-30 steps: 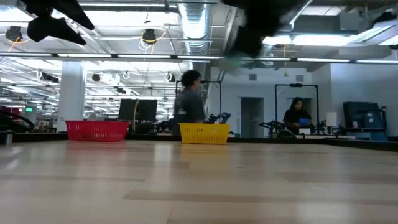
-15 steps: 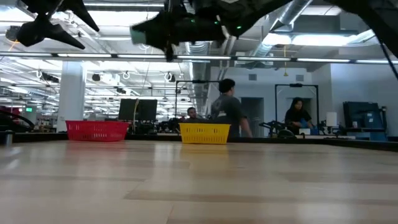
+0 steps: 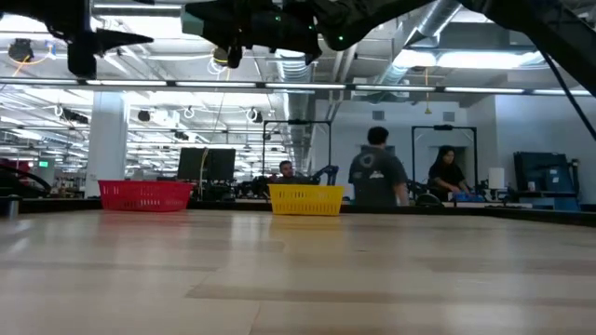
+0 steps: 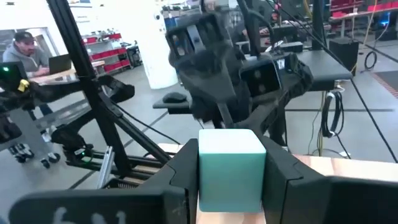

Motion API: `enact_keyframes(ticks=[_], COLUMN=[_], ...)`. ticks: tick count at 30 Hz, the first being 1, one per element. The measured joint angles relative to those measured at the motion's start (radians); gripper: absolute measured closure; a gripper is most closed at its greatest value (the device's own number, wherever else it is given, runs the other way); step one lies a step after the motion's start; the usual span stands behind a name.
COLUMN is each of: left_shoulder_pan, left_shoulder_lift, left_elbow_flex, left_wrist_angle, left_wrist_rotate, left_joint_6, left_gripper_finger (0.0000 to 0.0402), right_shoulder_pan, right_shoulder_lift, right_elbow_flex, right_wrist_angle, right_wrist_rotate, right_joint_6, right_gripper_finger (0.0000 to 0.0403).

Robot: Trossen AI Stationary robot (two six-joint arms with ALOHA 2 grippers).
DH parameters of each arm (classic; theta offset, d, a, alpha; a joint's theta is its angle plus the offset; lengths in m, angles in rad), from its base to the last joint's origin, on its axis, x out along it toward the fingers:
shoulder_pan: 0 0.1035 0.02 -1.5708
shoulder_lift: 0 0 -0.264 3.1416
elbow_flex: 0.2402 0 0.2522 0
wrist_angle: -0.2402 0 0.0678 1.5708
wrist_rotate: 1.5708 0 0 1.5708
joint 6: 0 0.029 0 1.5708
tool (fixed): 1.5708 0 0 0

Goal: Sort & place blocks by color
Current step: Put the wooden blue block into the red bin

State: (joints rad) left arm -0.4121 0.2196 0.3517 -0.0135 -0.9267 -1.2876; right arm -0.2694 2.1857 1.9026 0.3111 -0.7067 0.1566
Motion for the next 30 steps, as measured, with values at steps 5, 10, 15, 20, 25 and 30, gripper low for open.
enact_keyframes(ticks=[5, 10, 15, 20, 25, 30], left_shoulder_pan=[0.028, 0.055, 0.08, 0.101, 0.126, 0.135], left_shoulder_lift=[0.06, 0.159, 0.256, 0.316, 0.317, 0.317], left_elbow_flex=[-0.105, -0.125, -0.125, -0.125, -0.125, -0.125], left_wrist_angle=[0.234, 0.445, 0.583, 0.612, 0.613, 0.618], left_wrist_rotate=[0.066, 0.135, 0.216, 0.227, 0.232, 0.273], left_joint_6=[0.013, 0.065, 0.072, 0.045, 0.045, 0.044], left_gripper_finger=[0.0162, 0.0162, 0.0162, 0.0162, 0.0162, 0.0171], right_shoulder_pan=[0.028, 0.042, 0.054, 0.066, 0.072, 0.08], right_shoulder_lift=[0.0, 0.0, 0.0, -0.001, -0.002, -0.002], right_elbow_flex=[0.0, 0.0, 0.0, 0.0, 0.0, 0.0], right_wrist_angle=[0.004, 0.006, 0.006, 0.002, -0.014, -0.042], right_wrist_rotate=[0.0, 0.025, 0.063, 0.061, 0.061, 0.063], right_joint_6=[-0.001, -0.02, -0.081, -0.09, -0.114, -0.131], right_gripper_finger=[0.0286, 0.0286, 0.0286, 0.0286, 0.0286, 0.0286])
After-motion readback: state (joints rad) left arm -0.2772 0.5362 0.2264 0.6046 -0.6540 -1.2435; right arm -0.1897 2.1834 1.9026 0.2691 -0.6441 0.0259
